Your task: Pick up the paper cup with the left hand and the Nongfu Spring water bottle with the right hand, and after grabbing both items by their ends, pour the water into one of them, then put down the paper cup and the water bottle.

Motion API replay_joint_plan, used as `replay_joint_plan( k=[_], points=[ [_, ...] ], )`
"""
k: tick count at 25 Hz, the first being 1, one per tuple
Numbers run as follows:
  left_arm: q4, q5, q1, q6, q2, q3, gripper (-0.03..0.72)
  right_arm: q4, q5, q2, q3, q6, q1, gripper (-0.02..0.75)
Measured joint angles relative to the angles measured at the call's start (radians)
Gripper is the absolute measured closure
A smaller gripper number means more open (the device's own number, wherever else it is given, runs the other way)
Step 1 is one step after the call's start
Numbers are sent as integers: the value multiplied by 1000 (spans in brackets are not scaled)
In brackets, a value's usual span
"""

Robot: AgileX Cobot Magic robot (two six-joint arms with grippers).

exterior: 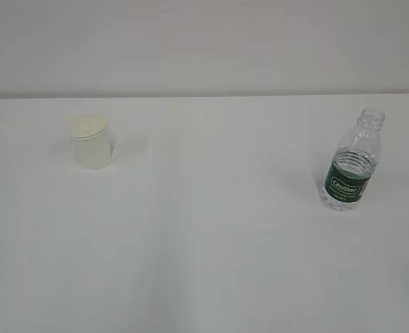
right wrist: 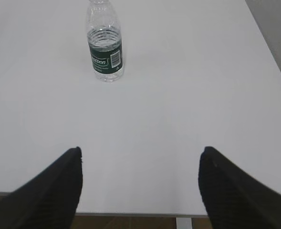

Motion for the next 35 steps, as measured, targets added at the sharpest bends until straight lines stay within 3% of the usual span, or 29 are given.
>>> replay_joint_plan(
  k=[35],
  points=[
    [0, 0, 0, 0, 0, 0, 96, 0, 0, 0, 0, 0, 0, 174]
  ],
)
